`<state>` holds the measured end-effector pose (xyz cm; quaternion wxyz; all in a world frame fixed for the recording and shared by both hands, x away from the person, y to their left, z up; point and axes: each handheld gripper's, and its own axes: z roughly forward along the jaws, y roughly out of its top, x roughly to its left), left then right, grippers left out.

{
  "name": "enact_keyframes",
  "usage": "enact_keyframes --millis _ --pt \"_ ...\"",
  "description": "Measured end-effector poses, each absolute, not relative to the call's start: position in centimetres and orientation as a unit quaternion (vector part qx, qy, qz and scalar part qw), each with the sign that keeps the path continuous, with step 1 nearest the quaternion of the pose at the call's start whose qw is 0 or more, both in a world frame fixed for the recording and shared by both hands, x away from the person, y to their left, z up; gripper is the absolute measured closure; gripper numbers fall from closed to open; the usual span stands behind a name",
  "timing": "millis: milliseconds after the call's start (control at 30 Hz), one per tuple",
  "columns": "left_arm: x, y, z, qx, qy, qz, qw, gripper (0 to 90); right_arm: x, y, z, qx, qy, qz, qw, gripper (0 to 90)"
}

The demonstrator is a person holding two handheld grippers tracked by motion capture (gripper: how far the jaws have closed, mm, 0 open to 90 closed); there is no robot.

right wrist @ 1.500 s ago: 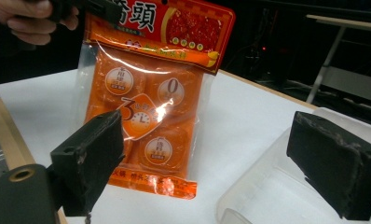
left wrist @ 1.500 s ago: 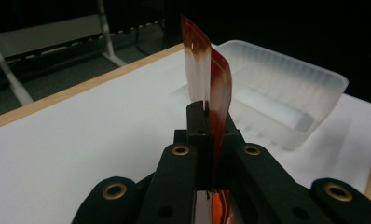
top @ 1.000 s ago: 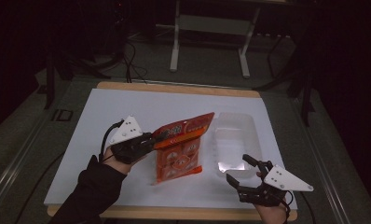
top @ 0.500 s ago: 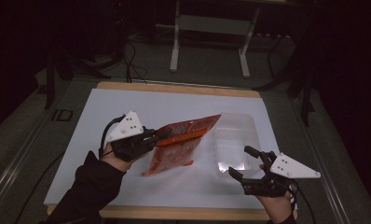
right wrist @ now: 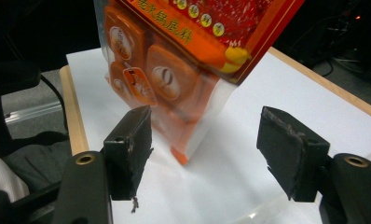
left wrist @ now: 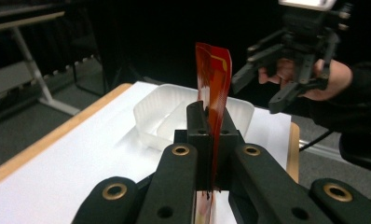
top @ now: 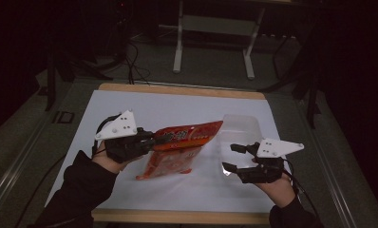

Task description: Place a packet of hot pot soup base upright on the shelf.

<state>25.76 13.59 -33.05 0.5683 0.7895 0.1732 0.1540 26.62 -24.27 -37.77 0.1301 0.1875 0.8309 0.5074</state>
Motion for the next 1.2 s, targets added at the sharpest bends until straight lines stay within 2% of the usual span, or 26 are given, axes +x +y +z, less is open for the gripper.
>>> enact_keyframes --millis 133,400,667,767,933,1033,1067,1133,1167,1200 --pt "25.4 13.8 -32.7 0.787 0.158 0.154 0.576 90.0 27.4 -23.3 -37.5 0.193 0.833 0.504 0.119 26.5" --pt "25.5 14.2 -32.2 0.771 0.123 0.11 0.615 90.0 27.9 -22.4 -37.5 0.181 0.831 0.519 0.085 20.5" --pt "25.0 13.5 -32.0 0.773 0.071 0.093 0.623 90.0 28.0 -21.3 -37.5 0.139 0.842 0.516 0.068 21.8" --pt "24.9 13.1 -31.9 0.775 0.065 0.089 0.622 90.0 27.9 -20.9 -37.5 0.111 0.843 0.524 0.041 27.6" --pt "24.8 12.2 -32.0 0.777 0.062 0.08 0.621 89.9 27.2 -19.8 -37.9 0.068 0.856 0.511 0.042 36.1" --pt "24.7 12.0 -32.0 0.778 0.063 0.078 0.62 89.9 27.2 -19.6 -38.4 0.056 0.862 0.503 0.032 46.1" --pt "24.7 11.9 -32.1 0.778 0.063 0.076 0.62 89.9 27.3 -19.6 -38.5 0.055 0.866 0.497 0.021 52.1" --pt "24.8 11.9 -32.2 0.779 0.064 0.075 0.62 89.9 27.2 -19.5 -38.8 0.046 0.872 0.488 0.01 55.0" --pt "24.8 11.9 -32.2 0.78 0.065 0.071 0.619 89.9 27.2 -19.5 -38.9 0.044 0.874 0.484 0.006 62.9" --pt "24.8 11.9 -32.2 0.781 0.066 0.075 0.617 89.9 27.2 -19.5 -39.0 0.04 0.877 0.479 0.001 66.9"
